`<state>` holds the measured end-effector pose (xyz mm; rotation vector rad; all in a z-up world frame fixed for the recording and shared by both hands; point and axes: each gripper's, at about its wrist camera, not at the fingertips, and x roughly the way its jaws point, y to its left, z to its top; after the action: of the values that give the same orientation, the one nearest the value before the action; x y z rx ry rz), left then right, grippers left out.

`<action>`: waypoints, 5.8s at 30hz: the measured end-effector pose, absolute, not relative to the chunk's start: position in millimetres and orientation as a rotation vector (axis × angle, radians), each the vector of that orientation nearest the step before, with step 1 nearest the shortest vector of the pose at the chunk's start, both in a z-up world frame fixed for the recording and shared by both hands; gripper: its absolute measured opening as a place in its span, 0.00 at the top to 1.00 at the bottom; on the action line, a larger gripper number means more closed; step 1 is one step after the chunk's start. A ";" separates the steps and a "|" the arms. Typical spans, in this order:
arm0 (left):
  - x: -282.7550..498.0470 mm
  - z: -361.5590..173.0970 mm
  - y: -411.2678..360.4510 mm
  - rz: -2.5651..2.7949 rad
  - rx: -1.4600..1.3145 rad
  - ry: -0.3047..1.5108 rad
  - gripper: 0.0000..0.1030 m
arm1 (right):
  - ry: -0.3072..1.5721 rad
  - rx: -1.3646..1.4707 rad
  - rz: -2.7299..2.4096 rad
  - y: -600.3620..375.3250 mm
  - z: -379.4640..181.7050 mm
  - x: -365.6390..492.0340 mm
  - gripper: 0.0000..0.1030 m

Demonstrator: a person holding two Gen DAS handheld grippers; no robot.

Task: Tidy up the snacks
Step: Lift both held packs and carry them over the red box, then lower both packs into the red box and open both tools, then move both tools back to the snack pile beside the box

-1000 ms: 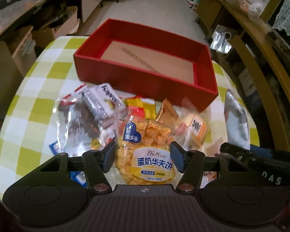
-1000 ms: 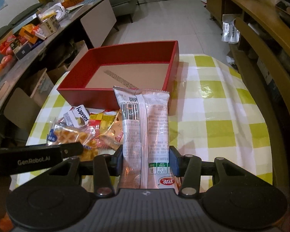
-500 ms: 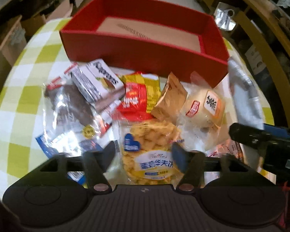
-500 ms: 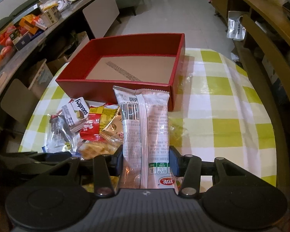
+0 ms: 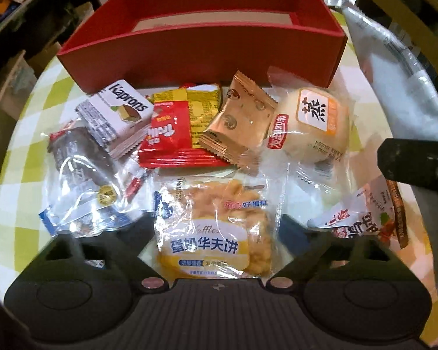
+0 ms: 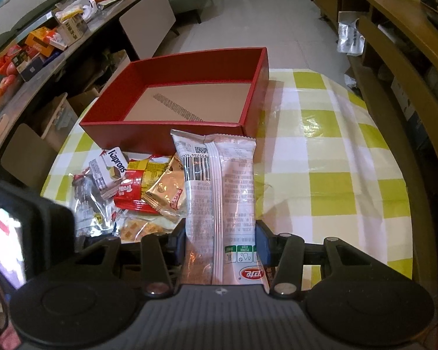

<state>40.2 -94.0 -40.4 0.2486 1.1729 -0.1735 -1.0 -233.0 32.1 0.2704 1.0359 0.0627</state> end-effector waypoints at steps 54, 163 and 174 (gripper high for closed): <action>176.3 42.5 -63.8 -0.068 0.108 0.896 0.23 | 0.932 0.186 -0.002 -231.9 38.1 135.2 0.48; 136.9 -37.7 31.6 0.127 -0.133 1.215 0.12 | 1.047 0.046 0.115 -194.9 22.6 38.9 0.40; 93.5 -14.5 42.1 0.048 -0.128 1.229 0.17 | 1.033 0.096 0.133 -191.3 29.6 43.3 0.40</action>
<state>93.5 42.1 -14.5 -0.1280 1.2285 0.0477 43.3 -191.3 29.6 0.0958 1.0327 0.1326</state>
